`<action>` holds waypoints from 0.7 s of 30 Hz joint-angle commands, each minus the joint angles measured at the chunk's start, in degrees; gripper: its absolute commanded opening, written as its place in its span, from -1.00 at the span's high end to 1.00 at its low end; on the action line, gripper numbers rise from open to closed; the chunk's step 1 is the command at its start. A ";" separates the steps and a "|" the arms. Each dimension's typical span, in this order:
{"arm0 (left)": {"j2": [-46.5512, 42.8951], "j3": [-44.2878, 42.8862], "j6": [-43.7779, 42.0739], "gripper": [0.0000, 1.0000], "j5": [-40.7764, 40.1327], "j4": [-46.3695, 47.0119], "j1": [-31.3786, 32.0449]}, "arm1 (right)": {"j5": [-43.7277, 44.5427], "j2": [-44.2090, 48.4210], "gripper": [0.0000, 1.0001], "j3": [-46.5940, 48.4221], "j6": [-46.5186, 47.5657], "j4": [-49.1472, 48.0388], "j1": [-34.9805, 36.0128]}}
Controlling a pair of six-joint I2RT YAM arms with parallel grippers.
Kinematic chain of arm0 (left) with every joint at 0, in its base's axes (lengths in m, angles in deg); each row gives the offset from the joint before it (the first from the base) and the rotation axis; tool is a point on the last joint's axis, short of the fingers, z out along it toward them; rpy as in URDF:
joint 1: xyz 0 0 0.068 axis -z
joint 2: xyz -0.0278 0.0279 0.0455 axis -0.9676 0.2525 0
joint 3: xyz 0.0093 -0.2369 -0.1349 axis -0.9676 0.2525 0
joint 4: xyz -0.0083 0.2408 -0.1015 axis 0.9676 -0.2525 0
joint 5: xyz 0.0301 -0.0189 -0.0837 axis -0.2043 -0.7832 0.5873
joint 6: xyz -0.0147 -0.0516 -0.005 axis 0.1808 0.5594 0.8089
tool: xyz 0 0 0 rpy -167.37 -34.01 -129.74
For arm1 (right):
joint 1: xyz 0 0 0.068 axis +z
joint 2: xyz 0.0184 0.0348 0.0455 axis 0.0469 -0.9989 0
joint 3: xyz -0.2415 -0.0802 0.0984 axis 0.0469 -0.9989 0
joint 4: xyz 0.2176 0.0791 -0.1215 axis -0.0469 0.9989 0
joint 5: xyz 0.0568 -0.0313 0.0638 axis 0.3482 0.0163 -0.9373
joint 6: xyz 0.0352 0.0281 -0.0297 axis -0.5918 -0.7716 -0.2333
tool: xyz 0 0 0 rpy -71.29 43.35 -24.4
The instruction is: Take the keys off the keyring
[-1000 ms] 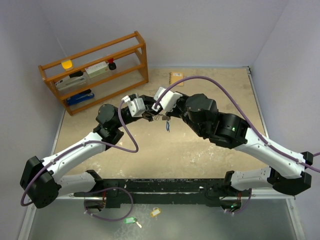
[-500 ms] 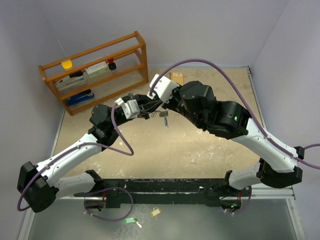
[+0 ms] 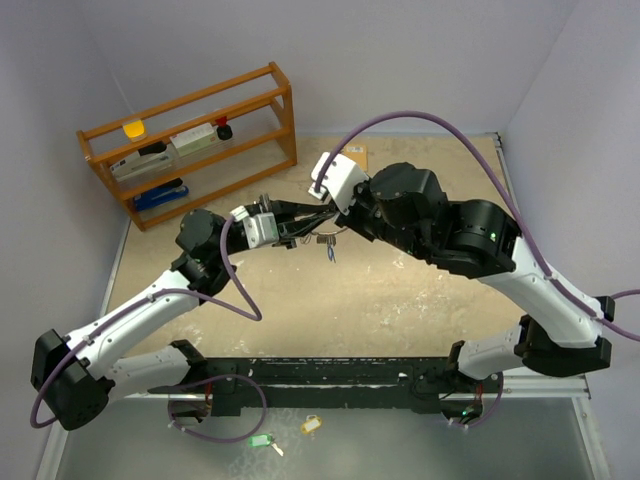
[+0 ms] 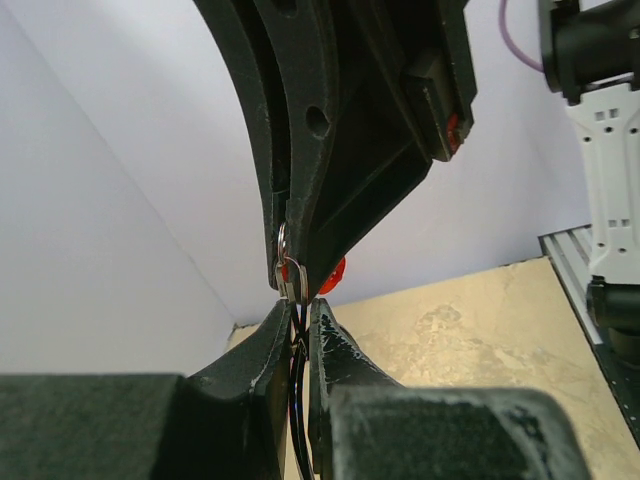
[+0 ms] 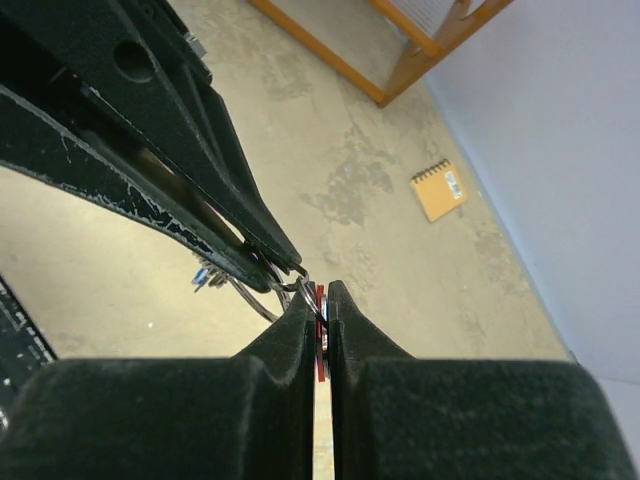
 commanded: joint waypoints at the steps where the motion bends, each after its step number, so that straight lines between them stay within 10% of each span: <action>1: -2.64 -1.34 1.11 1.00 12.15 -1.20 1.04 | 1.15 3.43 0.99 -0.81 -1.43 -3.90 -1.03; 21: -2.84 0.75 12.04 1.00 15.99 14.04 2.89 | -1.07 6.01 1.00 -5.90 -1.04 -6.33 -0.98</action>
